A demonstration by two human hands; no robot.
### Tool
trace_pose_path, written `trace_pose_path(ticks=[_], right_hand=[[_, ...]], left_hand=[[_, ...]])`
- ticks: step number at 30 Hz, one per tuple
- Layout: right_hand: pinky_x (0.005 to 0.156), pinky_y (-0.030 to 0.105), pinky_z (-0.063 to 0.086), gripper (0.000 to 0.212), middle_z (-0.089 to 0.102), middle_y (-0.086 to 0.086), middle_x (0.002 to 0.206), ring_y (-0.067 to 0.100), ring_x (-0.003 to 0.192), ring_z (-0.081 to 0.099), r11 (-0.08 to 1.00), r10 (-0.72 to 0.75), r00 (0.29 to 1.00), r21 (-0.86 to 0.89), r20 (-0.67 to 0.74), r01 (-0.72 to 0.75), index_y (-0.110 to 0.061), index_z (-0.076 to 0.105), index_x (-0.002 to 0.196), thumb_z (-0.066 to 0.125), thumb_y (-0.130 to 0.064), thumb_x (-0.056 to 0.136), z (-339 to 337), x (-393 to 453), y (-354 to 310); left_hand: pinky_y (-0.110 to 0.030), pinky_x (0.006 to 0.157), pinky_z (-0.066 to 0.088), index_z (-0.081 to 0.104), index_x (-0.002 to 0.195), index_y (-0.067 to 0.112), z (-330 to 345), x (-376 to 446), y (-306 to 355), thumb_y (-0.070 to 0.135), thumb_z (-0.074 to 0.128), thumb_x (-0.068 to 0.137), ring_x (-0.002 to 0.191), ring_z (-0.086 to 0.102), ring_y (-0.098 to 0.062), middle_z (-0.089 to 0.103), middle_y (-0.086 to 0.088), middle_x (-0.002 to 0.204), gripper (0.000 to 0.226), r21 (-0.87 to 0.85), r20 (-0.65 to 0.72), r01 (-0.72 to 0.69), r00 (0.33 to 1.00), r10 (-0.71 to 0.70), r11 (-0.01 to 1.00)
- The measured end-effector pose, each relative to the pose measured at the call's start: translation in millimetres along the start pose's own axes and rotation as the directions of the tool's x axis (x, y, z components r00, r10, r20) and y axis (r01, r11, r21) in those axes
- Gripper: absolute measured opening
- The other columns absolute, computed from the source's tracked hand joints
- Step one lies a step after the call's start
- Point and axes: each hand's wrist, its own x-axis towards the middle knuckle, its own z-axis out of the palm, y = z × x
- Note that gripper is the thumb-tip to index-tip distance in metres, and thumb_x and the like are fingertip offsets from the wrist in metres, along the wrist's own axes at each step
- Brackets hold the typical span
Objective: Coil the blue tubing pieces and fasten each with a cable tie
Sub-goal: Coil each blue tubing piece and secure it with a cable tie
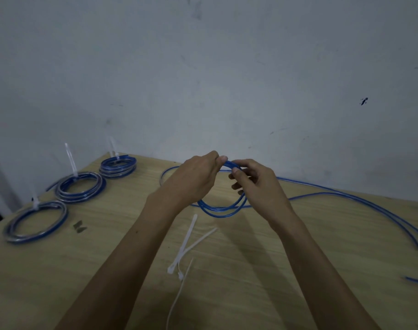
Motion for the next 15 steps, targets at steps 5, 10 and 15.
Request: trace_pose_path(ticks=[5, 10, 15], right_hand=[[0.066, 0.020, 0.045, 0.006, 0.064, -0.007, 0.090, 0.006, 0.078, 0.059, 0.957, -0.203, 0.974, -0.229, -0.097, 0.177, -0.024, 0.064, 0.096, 0.064, -0.029, 0.095, 0, -6, -13], [0.066, 0.026, 0.051, 0.011, 0.068, -0.007, 0.073, 0.005, 0.067, 0.061, 0.911, -0.090, 0.908, -0.335, 0.410, 0.242, -0.022, 0.067, 0.078, 0.062, -0.023, 0.087, 16, -28, -39], [0.067, 0.029, 0.049, 0.010, 0.065, -0.009, 0.079, 0.009, 0.075, 0.061, 0.827, -0.010, 0.769, -0.427, 0.639, 0.365, -0.022, 0.069, 0.085, 0.064, -0.030, 0.089, 56, -51, -41]], left_hand=[[-0.046, 0.065, 0.044, 0.048, 0.087, 0.011, -4, -11, -15, 0.047, 0.023, 0.106, 0.064, 0.053, -0.029, 0.056, -0.008, 0.067, 0.048, -0.027, -0.054, 0.029, 0.998, -0.031, 0.999], [-0.045, 0.066, 0.040, 0.051, 0.089, 0.006, -9, -29, -37, 0.046, 0.023, 0.106, 0.066, 0.053, -0.027, 0.053, -0.006, 0.066, 0.052, -0.025, -0.156, 0.093, 0.983, -0.096, 0.995], [-0.043, 0.065, 0.039, 0.051, 0.089, 0.010, -10, -47, -56, 0.046, 0.022, 0.106, 0.068, 0.053, -0.026, 0.054, -0.003, 0.067, 0.049, -0.002, -0.236, 0.140, 0.962, -0.137, 0.990]])
